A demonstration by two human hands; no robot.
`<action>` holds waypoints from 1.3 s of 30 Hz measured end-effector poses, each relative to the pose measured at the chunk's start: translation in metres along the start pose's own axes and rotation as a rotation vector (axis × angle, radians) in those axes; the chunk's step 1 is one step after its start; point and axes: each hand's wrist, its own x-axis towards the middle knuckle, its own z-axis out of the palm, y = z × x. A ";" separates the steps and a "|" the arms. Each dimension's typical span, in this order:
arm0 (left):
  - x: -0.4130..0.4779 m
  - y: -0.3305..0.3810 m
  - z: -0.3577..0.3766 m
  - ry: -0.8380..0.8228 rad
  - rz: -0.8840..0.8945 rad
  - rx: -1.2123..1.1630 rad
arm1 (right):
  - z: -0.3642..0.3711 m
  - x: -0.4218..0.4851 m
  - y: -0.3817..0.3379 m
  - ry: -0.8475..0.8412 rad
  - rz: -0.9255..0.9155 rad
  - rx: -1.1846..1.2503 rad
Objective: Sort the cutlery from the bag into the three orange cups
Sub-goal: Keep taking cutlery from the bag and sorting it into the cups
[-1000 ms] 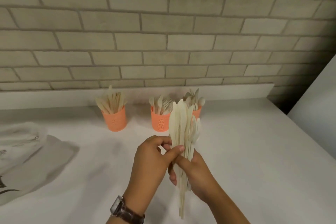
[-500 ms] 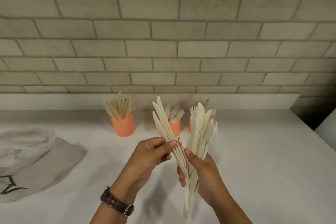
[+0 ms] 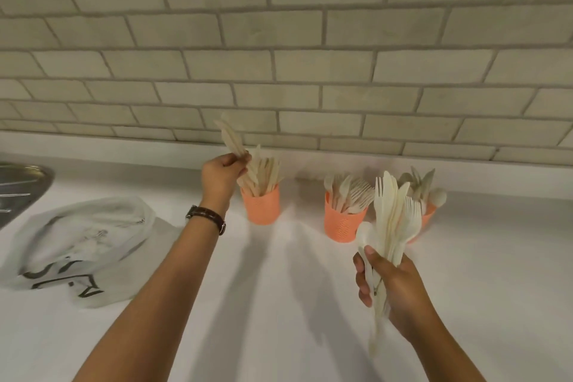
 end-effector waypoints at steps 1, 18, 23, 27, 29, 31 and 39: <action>0.005 -0.005 0.003 0.013 -0.026 0.044 | 0.000 0.001 0.000 0.001 0.001 -0.003; -0.146 0.008 0.038 -0.258 0.112 0.221 | 0.010 -0.013 0.001 -0.109 0.020 0.004; -0.192 0.006 0.052 -0.375 0.236 0.386 | 0.018 -0.024 0.001 -0.177 -0.029 -0.033; -0.192 0.008 0.055 -0.341 0.252 0.474 | 0.024 -0.030 0.004 -0.157 -0.076 -0.184; -0.193 0.012 0.056 -0.339 0.226 0.457 | 0.027 -0.031 0.006 -0.134 -0.098 -0.280; -0.192 0.016 0.055 -0.370 0.186 0.393 | 0.028 -0.032 0.007 -0.124 -0.104 -0.334; -0.177 0.023 0.051 -0.601 -0.001 0.184 | 0.023 -0.034 0.003 -0.228 -0.036 -0.209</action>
